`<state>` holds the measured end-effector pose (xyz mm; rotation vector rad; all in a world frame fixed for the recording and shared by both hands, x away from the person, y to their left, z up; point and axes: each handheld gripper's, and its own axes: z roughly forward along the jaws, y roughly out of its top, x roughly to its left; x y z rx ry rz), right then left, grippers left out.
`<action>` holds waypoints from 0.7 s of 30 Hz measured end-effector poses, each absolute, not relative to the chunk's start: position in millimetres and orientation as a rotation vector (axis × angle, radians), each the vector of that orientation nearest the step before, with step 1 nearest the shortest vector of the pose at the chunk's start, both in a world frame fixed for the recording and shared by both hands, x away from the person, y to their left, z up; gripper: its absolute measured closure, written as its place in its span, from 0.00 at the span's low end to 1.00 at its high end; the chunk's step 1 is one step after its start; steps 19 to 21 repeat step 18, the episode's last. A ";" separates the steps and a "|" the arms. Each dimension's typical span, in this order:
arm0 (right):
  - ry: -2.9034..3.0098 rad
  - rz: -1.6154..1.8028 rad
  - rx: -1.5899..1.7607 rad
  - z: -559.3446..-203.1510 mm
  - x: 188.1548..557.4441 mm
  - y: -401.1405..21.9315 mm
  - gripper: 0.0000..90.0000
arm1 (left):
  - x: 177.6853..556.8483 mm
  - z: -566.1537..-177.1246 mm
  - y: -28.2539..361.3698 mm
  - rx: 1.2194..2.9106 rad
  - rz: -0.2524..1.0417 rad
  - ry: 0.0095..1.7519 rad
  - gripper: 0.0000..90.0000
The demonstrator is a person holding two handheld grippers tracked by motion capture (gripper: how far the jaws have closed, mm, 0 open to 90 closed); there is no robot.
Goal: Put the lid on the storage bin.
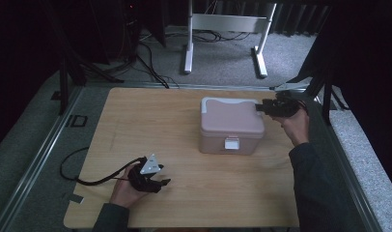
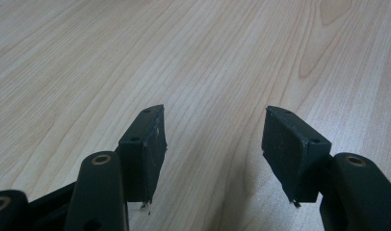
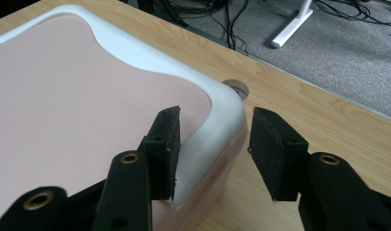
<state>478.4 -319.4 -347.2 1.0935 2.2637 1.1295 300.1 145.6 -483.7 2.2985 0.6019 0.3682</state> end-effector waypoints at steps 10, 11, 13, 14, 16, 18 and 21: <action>2.181 1.131 1.049 -339.2 452.8 -324.9 0.57 | 299.8 -481.7 148.4 2.289 0.378 0.608 0.46; 2.165 1.121 1.035 -341.1 440.3 -330.4 0.57 | 300.0 -481.0 149.8 2.281 0.378 0.610 0.46; 2.153 1.114 1.034 -344.7 428.3 -337.0 0.57 | 300.5 -481.3 150.1 2.281 0.378 0.614 0.46; 2.152 1.112 1.035 -346.8 423.2 -340.5 0.57 | 300.6 -481.5 149.9 2.281 0.377 0.613 0.46; 2.160 1.099 1.041 -351.2 414.1 -346.3 0.57 | 300.9 -481.8 149.0 2.283 0.376 0.613 0.46; 2.161 1.095 1.040 -353.4 410.0 -348.7 0.57 | 301.0 -481.8 148.6 2.281 0.375 0.612 0.46; 2.161 1.095 1.040 -353.4 410.0 -348.7 0.57 | 301.0 -481.8 148.6 2.281 0.375 0.612 0.46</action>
